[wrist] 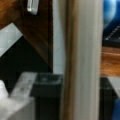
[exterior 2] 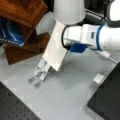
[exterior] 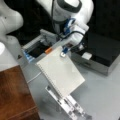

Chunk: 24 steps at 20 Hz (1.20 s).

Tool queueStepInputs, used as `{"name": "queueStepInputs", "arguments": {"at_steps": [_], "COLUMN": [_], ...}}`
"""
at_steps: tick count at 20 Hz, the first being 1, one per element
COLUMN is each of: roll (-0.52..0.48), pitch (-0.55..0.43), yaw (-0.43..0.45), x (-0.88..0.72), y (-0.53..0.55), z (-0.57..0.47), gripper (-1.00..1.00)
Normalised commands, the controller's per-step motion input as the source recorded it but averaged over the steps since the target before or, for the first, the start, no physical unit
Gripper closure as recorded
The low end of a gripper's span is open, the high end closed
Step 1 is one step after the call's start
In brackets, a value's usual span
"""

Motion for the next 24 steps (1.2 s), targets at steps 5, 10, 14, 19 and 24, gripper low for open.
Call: {"name": "queueStepInputs", "arguments": {"at_steps": [5, 10, 14, 19, 24], "roll": [-0.116, -0.010, 0.051, 0.055, -0.062], "pitch": [-0.088, -0.118, -0.059, -0.010, -0.010], "yaw": [0.136, 0.107, 0.033, 0.026, 0.035], "x": [0.21, 0.13, 0.03, -0.08, -0.17], "y": [-0.19, -0.23, -0.20, -0.20, -0.06], "z": [-0.06, -0.03, -0.11, -0.16, -0.18], "gripper": [1.00, 1.00, 1.00, 1.00, 1.00]}}
